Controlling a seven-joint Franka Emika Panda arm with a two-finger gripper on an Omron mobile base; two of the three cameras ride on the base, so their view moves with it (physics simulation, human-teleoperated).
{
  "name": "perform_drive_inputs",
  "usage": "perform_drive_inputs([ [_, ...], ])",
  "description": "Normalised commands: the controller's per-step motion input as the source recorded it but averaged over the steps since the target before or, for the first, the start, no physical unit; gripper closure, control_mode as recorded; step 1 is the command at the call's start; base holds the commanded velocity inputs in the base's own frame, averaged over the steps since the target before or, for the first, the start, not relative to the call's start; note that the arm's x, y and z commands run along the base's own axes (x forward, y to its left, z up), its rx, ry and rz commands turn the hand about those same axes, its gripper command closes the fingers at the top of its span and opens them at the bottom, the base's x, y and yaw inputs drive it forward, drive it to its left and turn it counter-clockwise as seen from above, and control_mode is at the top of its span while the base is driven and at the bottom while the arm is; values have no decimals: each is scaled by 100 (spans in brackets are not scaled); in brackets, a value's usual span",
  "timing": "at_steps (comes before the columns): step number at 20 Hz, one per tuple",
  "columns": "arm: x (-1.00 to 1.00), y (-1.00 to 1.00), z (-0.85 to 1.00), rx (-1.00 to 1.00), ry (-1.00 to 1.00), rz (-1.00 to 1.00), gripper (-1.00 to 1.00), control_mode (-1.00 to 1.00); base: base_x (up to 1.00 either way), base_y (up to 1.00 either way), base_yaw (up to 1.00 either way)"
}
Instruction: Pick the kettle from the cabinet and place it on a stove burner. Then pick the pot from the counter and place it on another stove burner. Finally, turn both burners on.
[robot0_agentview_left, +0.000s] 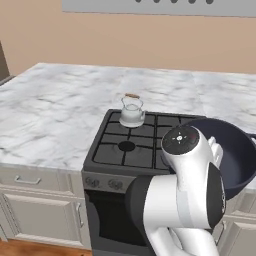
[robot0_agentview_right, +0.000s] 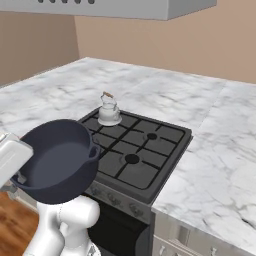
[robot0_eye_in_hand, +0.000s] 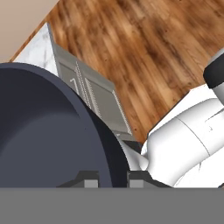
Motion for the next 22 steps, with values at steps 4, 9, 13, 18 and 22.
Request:
perform_drive_inputs([
  [4,0,0,0,0,0,0,100,100,8,-4,0],
  [9,0,0,0,0,0,0,100,100,8,-14,5],
  [13,0,0,0,0,0,0,100,100,3,-18,11],
  [18,0,0,0,0,0,0,100,100,0,-32,10],
  [22,0,0,0,0,0,0,100,100,0,-35,0],
])
